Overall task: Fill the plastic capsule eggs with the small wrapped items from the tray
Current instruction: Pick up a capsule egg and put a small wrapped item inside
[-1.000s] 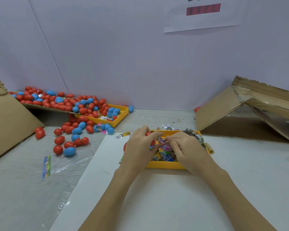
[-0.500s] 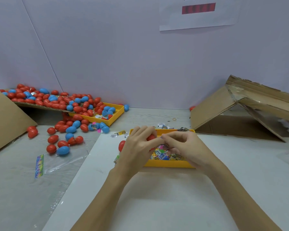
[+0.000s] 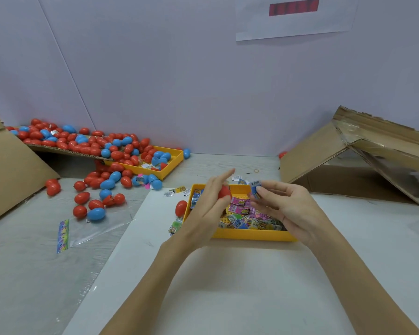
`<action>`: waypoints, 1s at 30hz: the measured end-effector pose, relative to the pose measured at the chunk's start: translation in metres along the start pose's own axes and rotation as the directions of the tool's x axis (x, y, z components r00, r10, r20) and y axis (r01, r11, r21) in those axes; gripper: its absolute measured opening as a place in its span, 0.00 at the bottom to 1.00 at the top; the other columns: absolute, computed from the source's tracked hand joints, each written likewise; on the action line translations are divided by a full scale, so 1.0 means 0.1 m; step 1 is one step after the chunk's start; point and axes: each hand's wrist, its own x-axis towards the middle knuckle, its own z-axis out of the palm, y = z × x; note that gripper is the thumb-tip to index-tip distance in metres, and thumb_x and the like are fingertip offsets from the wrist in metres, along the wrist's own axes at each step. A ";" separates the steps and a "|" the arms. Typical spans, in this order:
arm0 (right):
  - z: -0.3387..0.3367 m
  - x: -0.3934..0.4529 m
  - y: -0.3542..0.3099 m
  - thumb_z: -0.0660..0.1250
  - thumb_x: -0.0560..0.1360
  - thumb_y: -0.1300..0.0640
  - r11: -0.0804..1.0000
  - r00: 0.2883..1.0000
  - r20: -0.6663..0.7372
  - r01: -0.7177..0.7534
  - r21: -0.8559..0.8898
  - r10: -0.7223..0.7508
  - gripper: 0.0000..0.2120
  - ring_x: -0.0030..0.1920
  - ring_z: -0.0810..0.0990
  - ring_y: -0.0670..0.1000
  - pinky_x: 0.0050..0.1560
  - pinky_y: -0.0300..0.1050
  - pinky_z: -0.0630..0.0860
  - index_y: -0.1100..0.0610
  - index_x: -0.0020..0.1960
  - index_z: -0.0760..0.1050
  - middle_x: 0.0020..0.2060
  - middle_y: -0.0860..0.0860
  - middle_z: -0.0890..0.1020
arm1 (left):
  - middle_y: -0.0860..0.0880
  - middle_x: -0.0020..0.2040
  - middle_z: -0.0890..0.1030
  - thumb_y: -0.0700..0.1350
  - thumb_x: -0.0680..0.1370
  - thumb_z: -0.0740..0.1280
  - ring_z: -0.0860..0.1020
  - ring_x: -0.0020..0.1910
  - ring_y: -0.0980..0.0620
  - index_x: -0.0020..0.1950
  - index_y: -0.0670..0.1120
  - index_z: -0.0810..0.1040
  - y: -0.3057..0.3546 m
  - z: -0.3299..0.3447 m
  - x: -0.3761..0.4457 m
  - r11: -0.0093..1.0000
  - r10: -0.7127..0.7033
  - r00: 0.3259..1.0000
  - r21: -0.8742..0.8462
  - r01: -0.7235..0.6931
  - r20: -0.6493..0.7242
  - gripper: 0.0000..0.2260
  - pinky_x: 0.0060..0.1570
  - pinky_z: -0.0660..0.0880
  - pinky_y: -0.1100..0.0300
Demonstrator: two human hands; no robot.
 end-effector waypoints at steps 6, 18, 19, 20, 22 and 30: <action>0.08 -0.02 0.06 0.74 0.75 0.54 0.959 0.988 -0.032 0.142 -0.247 -0.154 0.08 0.41 0.86 0.49 0.41 0.39 0.83 0.58 0.50 0.86 0.43 0.55 0.88 | 0.52 0.54 0.81 0.41 0.79 0.73 0.85 0.46 0.50 0.62 0.48 0.73 0.09 -0.03 0.02 0.971 -0.018 0.999 -0.238 0.006 -0.048 0.14 0.48 0.83 0.55; 0.16 -0.08 0.14 0.72 0.77 0.50 0.887 0.952 -0.039 0.267 -0.377 -0.303 0.06 0.41 0.88 0.48 0.40 0.39 0.83 0.49 0.45 0.86 0.39 0.48 0.88 | 0.47 0.50 0.85 0.41 0.83 0.66 0.86 0.49 0.48 0.69 0.47 0.78 0.13 0.00 0.02 0.904 -0.164 0.984 -0.410 0.124 -0.065 0.14 0.50 0.82 0.60; 0.16 -0.08 0.14 0.72 0.77 0.49 0.891 0.954 -0.042 0.262 -0.371 -0.298 0.06 0.41 0.88 0.48 0.40 0.40 0.84 0.50 0.46 0.86 0.39 0.48 0.88 | 0.47 0.51 0.85 0.42 0.82 0.67 0.86 0.49 0.48 0.68 0.47 0.78 0.13 0.00 0.02 0.908 -0.173 0.981 -0.399 0.126 -0.084 0.14 0.49 0.82 0.61; 0.17 -0.09 0.14 0.72 0.77 0.50 0.896 0.955 -0.041 0.259 -0.361 -0.293 0.06 0.41 0.88 0.49 0.40 0.40 0.84 0.51 0.47 0.87 0.39 0.49 0.88 | 0.48 0.52 0.85 0.43 0.82 0.68 0.86 0.49 0.49 0.67 0.47 0.79 0.12 -0.01 0.03 0.913 -0.180 0.979 -0.387 0.128 -0.099 0.13 0.49 0.82 0.61; 0.20 -0.09 0.14 0.73 0.76 0.51 0.905 0.957 -0.033 0.262 -0.336 -0.289 0.05 0.41 0.88 0.50 0.39 0.40 0.83 0.49 0.45 0.87 0.39 0.49 0.88 | 0.49 0.54 0.85 0.46 0.81 0.68 0.85 0.51 0.51 0.65 0.47 0.80 0.11 -0.01 0.03 0.922 -0.194 0.974 -0.361 0.140 -0.118 0.13 0.52 0.82 0.60; 0.21 -0.06 0.19 0.73 0.76 0.54 0.910 0.955 0.004 0.283 -0.302 -0.296 0.03 0.41 0.88 0.52 0.39 0.37 0.82 0.50 0.47 0.86 0.40 0.49 0.88 | 0.59 0.49 0.85 0.48 0.81 0.69 0.85 0.51 0.57 0.62 0.52 0.82 0.10 -0.01 0.04 0.905 -0.259 0.951 -0.387 0.176 -0.172 0.10 0.44 0.77 0.72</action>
